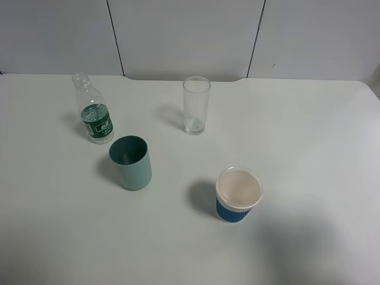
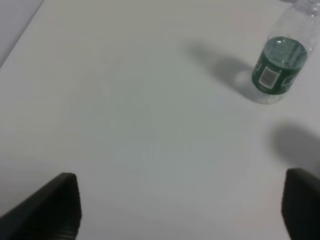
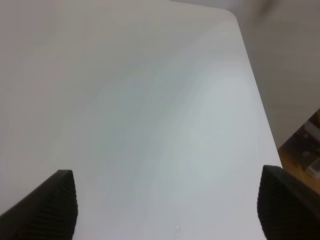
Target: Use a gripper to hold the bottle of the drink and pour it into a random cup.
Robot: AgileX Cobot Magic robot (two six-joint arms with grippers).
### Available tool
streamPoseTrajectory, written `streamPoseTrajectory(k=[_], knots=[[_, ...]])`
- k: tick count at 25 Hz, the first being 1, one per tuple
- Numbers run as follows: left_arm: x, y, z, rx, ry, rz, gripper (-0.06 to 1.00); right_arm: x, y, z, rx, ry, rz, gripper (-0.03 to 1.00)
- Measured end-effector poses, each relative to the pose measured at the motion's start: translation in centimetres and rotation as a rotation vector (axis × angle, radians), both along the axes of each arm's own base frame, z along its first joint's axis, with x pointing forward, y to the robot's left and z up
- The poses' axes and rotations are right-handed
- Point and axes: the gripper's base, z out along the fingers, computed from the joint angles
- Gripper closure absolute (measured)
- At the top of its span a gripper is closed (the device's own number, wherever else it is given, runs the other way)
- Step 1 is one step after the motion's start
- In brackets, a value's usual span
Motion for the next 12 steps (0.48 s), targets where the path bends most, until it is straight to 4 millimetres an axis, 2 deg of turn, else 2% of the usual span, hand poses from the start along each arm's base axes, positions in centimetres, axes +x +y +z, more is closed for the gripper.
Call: streamPoseTrajectory(k=[12], knots=[[0.01, 0.03, 0.00, -0.001, 0.000, -0.064, 0.15, 0.00, 0.00, 0.00, 0.000, 0.000, 0.000, 0.23]])
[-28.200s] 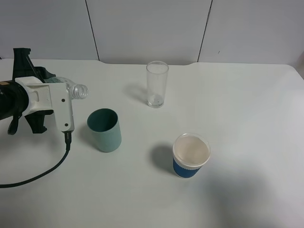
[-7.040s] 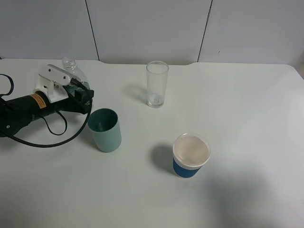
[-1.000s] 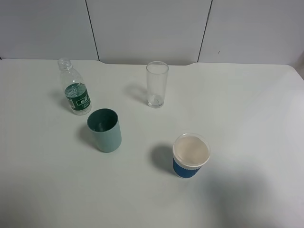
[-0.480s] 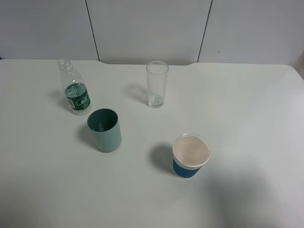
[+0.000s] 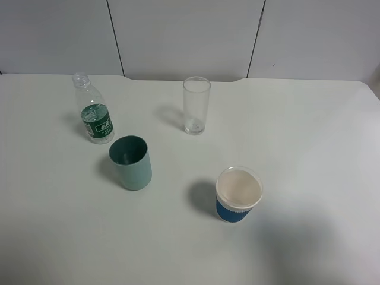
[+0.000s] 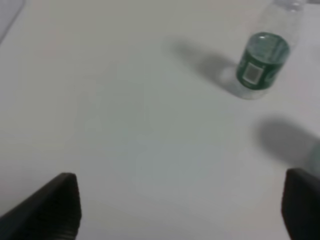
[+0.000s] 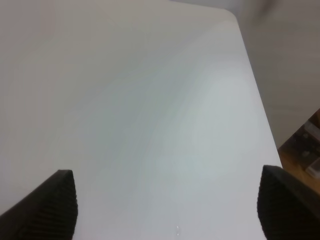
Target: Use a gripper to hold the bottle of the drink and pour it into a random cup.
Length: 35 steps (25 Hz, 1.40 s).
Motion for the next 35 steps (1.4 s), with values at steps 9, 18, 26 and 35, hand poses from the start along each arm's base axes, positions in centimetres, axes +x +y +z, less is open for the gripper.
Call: streamPoseTrajectory(k=[9, 18, 26, 35], knots=[[0.00, 0.00, 0.00, 0.000, 0.000, -0.002, 0.15, 0.00, 0.00, 0.00, 0.000, 0.000, 0.000, 0.23], [0.00, 0.00, 0.00, 0.000, 0.000, -0.002, 0.15, 0.00, 0.00, 0.00, 0.000, 0.000, 0.000, 0.23], [0.00, 0.00, 0.00, 0.000, 0.000, -0.002, 0.15, 0.00, 0.00, 0.00, 0.000, 0.000, 0.000, 0.23], [0.00, 0.00, 0.00, 0.000, 0.000, -0.002, 0.15, 0.00, 0.00, 0.00, 0.000, 0.000, 0.000, 0.23]])
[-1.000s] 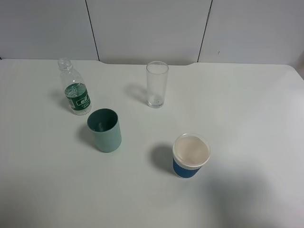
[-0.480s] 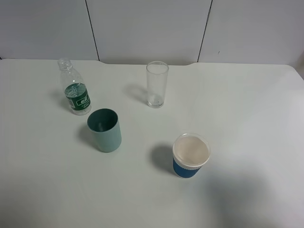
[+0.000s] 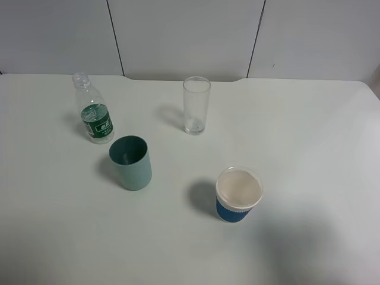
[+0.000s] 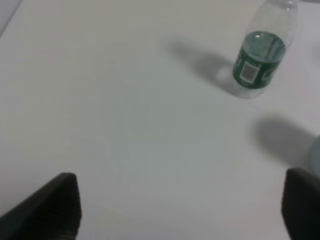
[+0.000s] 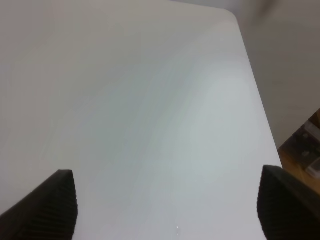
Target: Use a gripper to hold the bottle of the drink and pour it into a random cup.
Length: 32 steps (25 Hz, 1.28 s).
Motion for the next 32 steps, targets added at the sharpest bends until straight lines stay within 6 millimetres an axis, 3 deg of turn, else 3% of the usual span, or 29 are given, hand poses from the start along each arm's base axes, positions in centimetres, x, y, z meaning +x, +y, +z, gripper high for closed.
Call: streamPoseTrajectory(k=[32], knots=[[0.00, 0.00, 0.00, 0.000, 0.000, 0.000, 0.15, 0.00, 0.00, 0.00, 0.000, 0.000, 0.000, 0.23]])
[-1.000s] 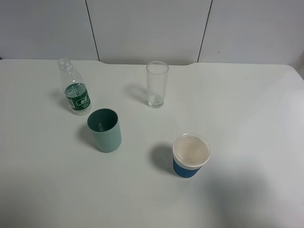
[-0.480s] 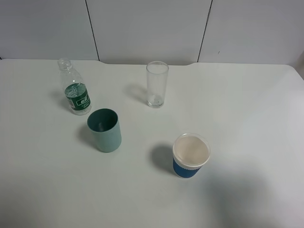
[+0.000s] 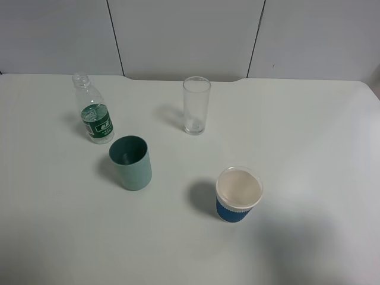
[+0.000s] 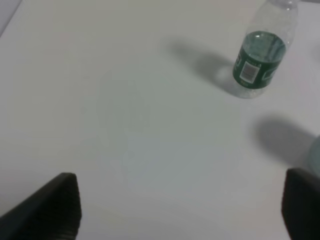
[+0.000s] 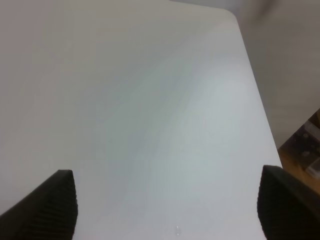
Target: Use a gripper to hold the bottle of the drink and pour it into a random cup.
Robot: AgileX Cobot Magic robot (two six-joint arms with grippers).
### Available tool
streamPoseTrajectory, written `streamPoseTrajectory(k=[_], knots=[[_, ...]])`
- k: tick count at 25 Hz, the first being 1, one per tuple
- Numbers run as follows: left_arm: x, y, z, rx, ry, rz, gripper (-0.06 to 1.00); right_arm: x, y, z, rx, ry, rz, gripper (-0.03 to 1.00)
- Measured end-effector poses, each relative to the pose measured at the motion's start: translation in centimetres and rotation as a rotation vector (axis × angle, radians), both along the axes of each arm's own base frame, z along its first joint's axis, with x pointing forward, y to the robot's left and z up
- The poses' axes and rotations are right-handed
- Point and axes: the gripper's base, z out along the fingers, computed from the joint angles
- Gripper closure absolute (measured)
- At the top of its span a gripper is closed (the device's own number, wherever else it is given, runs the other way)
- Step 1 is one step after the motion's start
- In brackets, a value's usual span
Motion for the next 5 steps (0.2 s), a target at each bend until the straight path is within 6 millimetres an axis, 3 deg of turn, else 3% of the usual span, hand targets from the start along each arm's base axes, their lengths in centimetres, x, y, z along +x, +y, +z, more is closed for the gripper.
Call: streamPoseTrajectory(k=[5], knots=[[0.00, 0.00, 0.00, 0.000, 0.000, 0.000, 0.15, 0.00, 0.00, 0.00, 0.000, 0.000, 0.000, 0.23]])
